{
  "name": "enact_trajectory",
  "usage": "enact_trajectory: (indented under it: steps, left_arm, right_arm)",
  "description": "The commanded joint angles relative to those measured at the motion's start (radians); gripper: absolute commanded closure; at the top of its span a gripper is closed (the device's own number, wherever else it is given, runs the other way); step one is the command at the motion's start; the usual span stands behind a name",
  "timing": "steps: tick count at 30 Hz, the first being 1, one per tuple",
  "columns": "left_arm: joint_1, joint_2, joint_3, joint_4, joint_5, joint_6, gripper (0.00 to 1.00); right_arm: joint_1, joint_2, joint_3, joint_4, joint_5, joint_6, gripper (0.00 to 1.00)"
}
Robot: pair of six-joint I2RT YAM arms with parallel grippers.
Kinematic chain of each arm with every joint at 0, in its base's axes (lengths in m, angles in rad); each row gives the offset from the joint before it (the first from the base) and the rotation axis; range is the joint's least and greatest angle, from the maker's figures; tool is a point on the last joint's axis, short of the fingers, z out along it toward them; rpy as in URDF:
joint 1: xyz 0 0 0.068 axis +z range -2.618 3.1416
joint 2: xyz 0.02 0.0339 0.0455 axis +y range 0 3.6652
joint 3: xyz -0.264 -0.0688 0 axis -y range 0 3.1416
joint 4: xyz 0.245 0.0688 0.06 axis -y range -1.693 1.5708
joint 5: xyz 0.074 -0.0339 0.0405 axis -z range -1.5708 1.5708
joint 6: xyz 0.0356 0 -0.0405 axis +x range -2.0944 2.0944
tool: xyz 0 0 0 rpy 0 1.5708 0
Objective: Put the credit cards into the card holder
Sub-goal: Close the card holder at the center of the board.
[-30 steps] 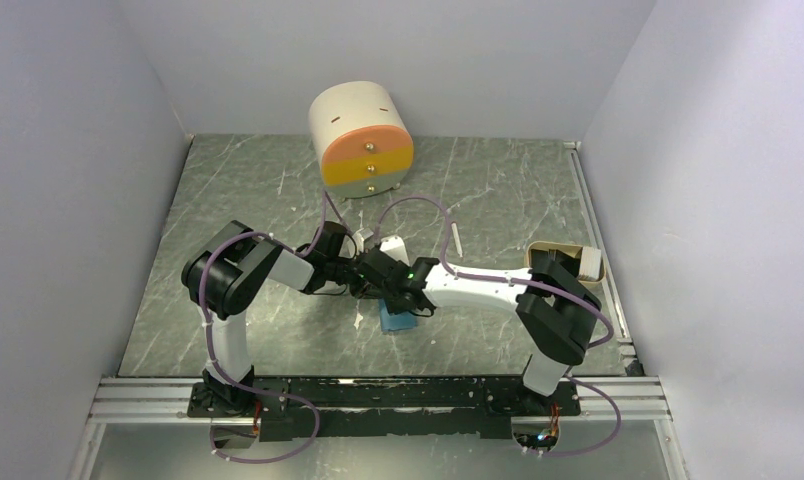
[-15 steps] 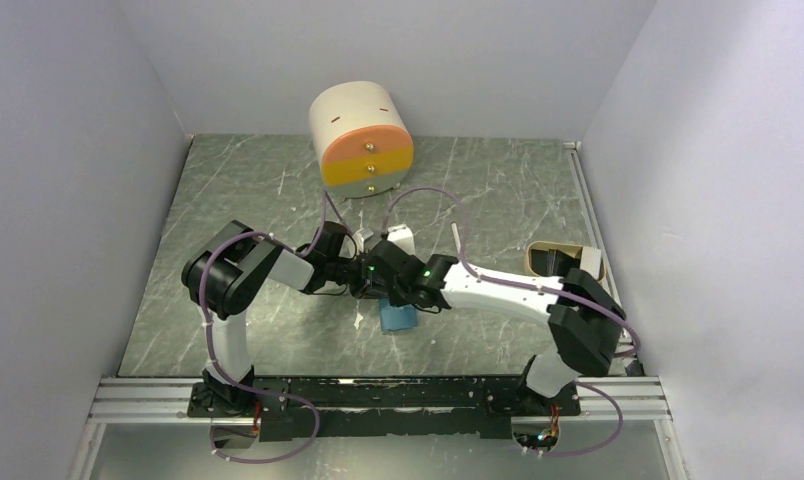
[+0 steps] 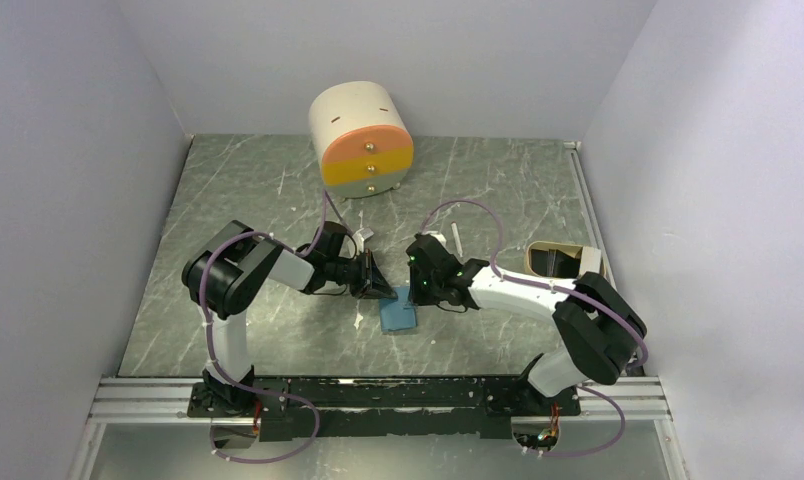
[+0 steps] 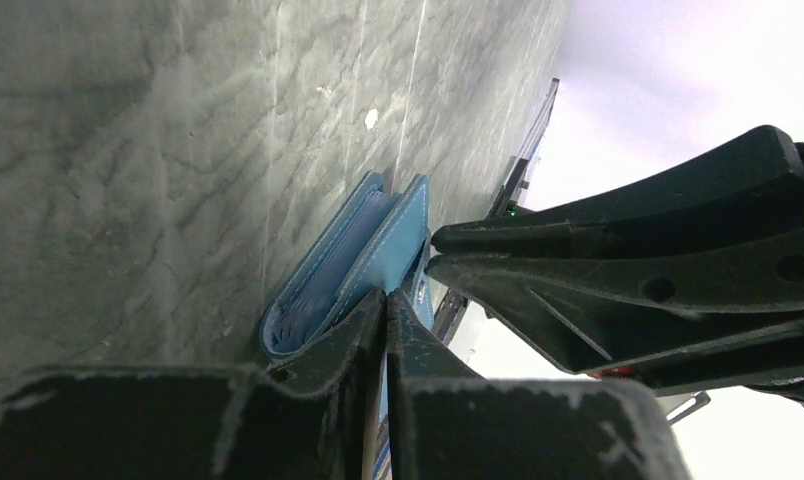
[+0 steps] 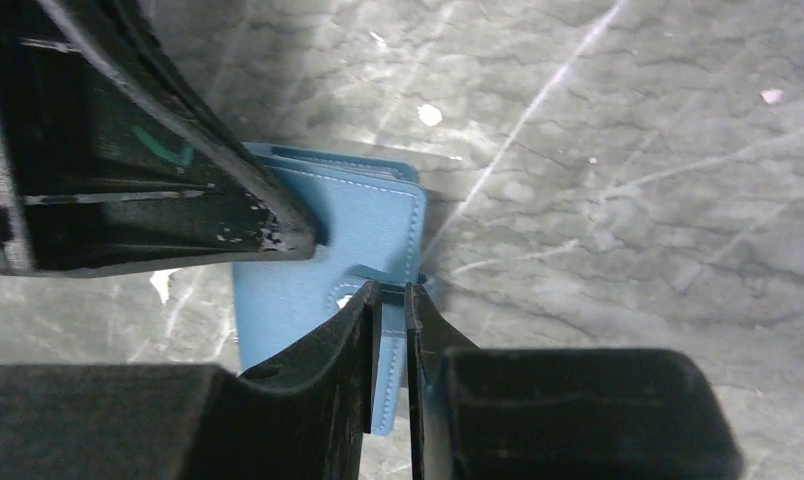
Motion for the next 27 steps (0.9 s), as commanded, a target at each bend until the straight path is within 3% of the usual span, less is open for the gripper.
enact_trajectory:
  steps: [1, 16, 27]
  left_arm:
    - [-0.027, 0.043, -0.012, -0.075, -0.042, 0.037, 0.88]
    - [-0.030, 0.038, -0.013, -0.081, -0.052, 0.038, 0.88]
    - [-0.031, 0.033, -0.004, -0.087, -0.054, 0.035, 0.88]
  right_arm:
    - [-0.010, 0.002, -0.001, 0.075, -0.079, 0.005, 0.82]
    - [-0.033, 0.039, -0.048, 0.136, -0.197, 0.018, 0.84]
    - [-0.035, 0.002, -0.056, 0.112, -0.184, 0.024, 0.83]
